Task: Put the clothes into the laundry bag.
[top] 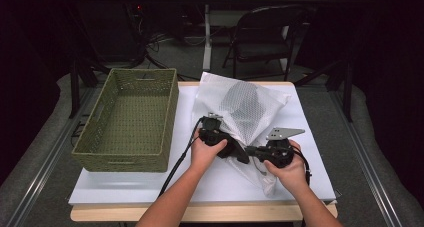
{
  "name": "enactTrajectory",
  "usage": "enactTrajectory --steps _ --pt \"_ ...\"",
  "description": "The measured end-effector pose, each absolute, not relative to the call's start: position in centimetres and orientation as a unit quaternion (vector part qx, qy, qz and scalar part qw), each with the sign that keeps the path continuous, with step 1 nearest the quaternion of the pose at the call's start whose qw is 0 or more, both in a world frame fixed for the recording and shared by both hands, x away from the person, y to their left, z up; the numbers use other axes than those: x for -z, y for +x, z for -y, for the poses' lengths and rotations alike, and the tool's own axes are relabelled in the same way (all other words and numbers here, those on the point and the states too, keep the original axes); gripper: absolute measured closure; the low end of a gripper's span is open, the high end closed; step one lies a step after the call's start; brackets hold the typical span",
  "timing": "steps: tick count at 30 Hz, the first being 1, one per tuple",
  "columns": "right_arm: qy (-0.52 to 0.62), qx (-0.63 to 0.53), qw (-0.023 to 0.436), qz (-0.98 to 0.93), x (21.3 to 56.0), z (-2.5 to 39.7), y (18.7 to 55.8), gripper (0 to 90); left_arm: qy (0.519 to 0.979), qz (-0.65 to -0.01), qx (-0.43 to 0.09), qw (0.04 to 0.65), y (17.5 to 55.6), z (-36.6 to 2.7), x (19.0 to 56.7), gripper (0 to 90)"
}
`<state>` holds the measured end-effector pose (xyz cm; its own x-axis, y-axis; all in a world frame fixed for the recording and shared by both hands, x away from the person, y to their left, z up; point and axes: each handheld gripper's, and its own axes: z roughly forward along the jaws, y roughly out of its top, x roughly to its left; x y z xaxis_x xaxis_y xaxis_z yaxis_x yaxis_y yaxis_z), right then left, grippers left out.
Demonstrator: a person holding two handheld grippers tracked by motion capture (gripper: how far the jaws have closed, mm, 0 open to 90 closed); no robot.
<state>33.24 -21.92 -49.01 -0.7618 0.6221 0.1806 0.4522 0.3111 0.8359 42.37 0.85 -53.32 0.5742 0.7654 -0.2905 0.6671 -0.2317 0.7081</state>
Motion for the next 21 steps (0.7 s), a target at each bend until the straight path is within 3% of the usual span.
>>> enactTrajectory --steps 2,8,14,21 --pt "0.336 -0.483 0.090 -0.804 49.1 22.1 33.4 89.7 0.783 -0.455 -0.062 0.419 42.1 -1.2 53.2 39.3" --pt "0.342 -0.484 0.095 -0.800 49.1 22.5 33.5 89.7 0.784 -0.445 -0.064 0.428 40.9 -2.8 52.0 36.0" --pt "0.346 -0.483 0.100 -0.798 49.0 23.0 33.7 89.6 0.788 -0.433 -0.087 0.429 39.8 -4.5 50.6 37.9" --pt "0.363 -0.487 0.110 -0.787 48.8 24.2 34.0 89.6 0.773 -0.466 -0.120 0.414 40.4 -6.2 50.5 40.9"
